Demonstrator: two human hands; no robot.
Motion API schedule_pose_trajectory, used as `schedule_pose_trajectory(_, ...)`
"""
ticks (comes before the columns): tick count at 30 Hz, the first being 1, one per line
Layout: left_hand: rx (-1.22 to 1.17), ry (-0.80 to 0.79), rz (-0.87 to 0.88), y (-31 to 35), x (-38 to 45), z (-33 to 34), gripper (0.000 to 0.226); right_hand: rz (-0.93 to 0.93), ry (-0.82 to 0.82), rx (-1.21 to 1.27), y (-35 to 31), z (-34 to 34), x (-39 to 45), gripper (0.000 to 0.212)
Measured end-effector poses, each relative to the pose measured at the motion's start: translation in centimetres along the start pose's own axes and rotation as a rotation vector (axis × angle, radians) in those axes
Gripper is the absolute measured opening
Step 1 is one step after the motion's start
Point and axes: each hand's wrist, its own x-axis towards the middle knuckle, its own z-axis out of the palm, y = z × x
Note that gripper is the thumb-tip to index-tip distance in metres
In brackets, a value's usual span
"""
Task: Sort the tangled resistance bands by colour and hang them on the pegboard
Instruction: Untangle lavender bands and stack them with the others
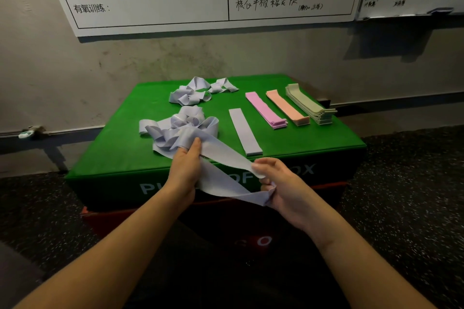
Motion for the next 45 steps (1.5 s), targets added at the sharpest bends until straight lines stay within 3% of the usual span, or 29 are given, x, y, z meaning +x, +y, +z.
schedule_pose_trajectory(3, -0.014, 0.011, 0.022, 0.3, 0.1, 0.2, 0.022, -0.004, 0.039, -0.328, 0.5, -0.1, 0.4, 0.044)
schedule_pose_trajectory(7, -0.034, 0.015, 0.015, 0.6, 0.4, -0.1, 0.016, -0.069, 0.137, -0.369, 0.6, 0.0, 1.4, 0.017)
schedule_pose_trajectory(9, -0.058, 0.022, 0.025, 0.7, 0.7, -0.5, 0.017, -0.048, 0.127, -0.269, 0.2, -0.4, 1.8, 0.017)
schedule_pose_trajectory(14, -0.043, -0.014, 0.033, 0.4, 1.2, -0.7, 0.020, 0.098, -0.016, 0.351, -0.3, -1.2, 2.4, 0.023)
schedule_pose_trajectory(17, 0.022, -0.014, 0.031, 0.3, 1.7, -0.9, 0.021, 0.122, -0.074, 0.433, -0.6, -1.6, 2.5, 0.024)
schedule_pose_trajectory(24, 0.045, -0.008, -0.002, 1.1, 3.5, -0.2, 0.016, 0.057, -0.093, -0.173, -0.9, -2.2, 2.6, 0.049)
schedule_pose_trajectory(28, -0.117, -0.023, -0.124, 2.3, 5.4, 0.5, 0.024, -0.032, -0.009, -0.344, -1.6, -2.4, 3.9, 0.007)
schedule_pose_trajectory(31, -0.198, -0.063, -0.136, 3.0, 6.8, 1.3, 0.033, -0.171, 0.098, -0.591, -1.9, -3.3, 5.3, 0.007)
schedule_pose_trajectory(34, -0.342, -0.081, -0.174, 3.8, 8.4, 2.1, 0.035, -0.358, 0.153, -0.675, -2.0, -4.0, 6.2, 0.017)
schedule_pose_trajectory(38, -0.313, -0.066, -0.176, 3.8, 10.7, 3.2, 0.050, -0.601, 0.114, -0.774, -2.0, -4.8, 7.7, 0.021)
schedule_pose_trajectory(45, -0.194, -0.083, -0.172, 3.1, 14.2, 7.0, 0.054, -0.685, 0.029, -0.874, -2.9, -6.5, 10.7, 0.007)
